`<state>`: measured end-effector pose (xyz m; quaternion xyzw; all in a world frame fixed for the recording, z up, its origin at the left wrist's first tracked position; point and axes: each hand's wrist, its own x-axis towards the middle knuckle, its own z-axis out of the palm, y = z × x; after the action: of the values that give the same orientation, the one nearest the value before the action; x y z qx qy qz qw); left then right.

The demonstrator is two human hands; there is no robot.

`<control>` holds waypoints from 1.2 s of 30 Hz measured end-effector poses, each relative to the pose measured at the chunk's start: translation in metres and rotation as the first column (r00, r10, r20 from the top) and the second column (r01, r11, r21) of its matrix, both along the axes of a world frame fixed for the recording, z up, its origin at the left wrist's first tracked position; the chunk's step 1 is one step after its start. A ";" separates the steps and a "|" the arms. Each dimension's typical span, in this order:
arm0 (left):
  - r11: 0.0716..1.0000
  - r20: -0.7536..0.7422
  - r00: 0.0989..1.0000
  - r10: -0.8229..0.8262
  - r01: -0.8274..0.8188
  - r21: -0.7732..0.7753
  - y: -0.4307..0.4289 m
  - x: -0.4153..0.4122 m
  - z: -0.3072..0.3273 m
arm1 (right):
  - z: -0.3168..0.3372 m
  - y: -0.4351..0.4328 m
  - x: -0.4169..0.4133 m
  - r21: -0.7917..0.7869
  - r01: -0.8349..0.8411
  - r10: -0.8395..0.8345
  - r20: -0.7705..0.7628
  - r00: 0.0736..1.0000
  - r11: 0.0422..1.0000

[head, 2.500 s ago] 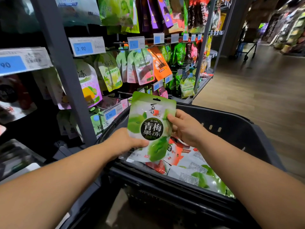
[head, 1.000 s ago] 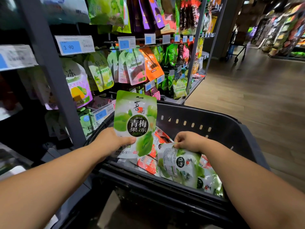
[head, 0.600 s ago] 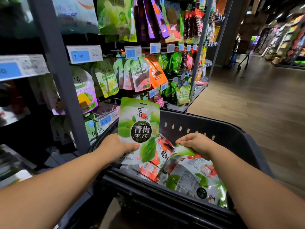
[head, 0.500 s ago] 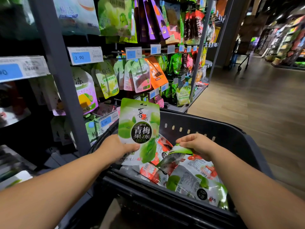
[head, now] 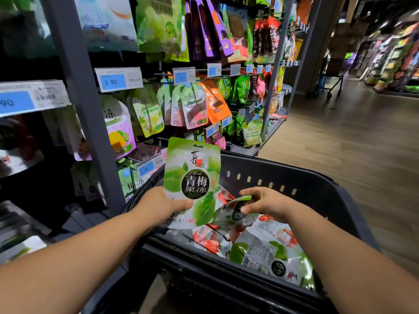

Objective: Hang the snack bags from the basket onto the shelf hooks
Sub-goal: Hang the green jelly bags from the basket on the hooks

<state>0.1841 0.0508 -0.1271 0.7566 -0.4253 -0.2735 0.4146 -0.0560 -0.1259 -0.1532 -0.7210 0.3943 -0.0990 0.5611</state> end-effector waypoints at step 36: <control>0.963 -0.204 0.976 0.078 -0.127 -0.239 0.004 -0.023 0.010 | 0.063 0.028 0.046 -0.052 0.443 -0.337 0.572 0.748 0.895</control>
<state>0.1608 0.0552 -0.1168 0.6891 -0.3744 -0.2677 0.5597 -0.0104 -0.0975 -0.0901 -0.6115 0.3478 -0.4527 0.5478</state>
